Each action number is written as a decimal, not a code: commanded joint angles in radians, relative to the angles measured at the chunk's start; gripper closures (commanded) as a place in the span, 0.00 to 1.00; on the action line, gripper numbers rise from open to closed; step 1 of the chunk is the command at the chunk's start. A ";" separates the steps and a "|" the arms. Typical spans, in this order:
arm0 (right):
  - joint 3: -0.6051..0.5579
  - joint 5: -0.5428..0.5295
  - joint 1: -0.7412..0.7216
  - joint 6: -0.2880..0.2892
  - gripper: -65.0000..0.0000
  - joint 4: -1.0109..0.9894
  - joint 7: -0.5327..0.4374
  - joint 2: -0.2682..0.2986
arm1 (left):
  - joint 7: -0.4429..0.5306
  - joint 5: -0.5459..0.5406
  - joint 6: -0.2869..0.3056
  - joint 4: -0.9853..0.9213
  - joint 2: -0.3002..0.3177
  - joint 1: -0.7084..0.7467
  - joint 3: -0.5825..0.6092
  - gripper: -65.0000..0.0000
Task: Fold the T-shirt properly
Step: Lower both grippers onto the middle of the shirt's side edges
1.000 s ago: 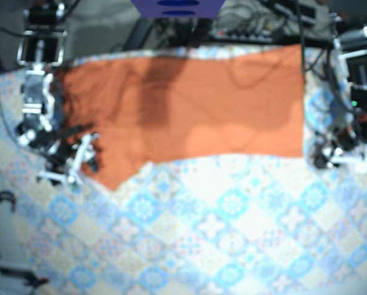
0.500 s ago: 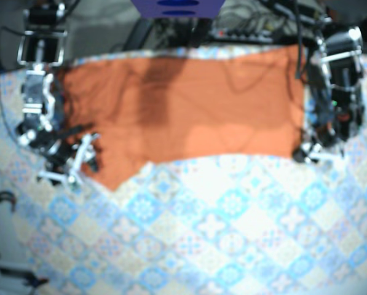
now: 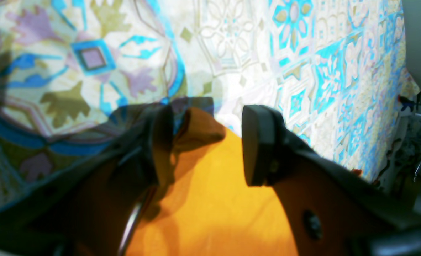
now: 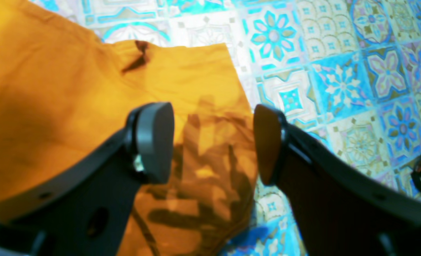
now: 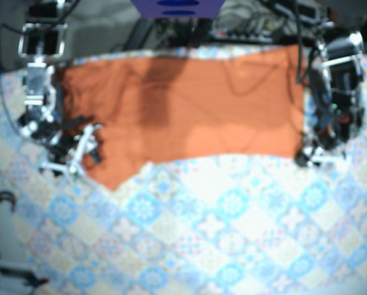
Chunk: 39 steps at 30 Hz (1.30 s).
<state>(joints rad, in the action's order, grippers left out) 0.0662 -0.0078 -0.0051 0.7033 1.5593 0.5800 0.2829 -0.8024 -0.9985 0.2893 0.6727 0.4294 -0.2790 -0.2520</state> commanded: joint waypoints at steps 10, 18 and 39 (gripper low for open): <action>0.007 -0.014 -0.019 -0.005 0.47 0.017 -0.024 0.012 | -0.001 0.013 -0.011 0.008 -0.025 -0.009 0.023 0.52; 0.008 -0.014 -0.019 -0.005 0.47 0.017 -0.024 0.012 | -0.001 0.010 -0.011 0.008 -0.045 -0.010 0.052 0.52; 0.007 -0.014 -0.022 -0.005 0.47 0.016 -0.024 0.012 | 0.002 0.014 -0.011 0.008 -0.045 -0.001 0.053 1.00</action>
<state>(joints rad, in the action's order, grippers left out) 0.0662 -0.0078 -0.0059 0.7033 1.5593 0.5800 0.2821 -0.7746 -0.9981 0.2852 0.6777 0.3786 -0.2710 -0.2039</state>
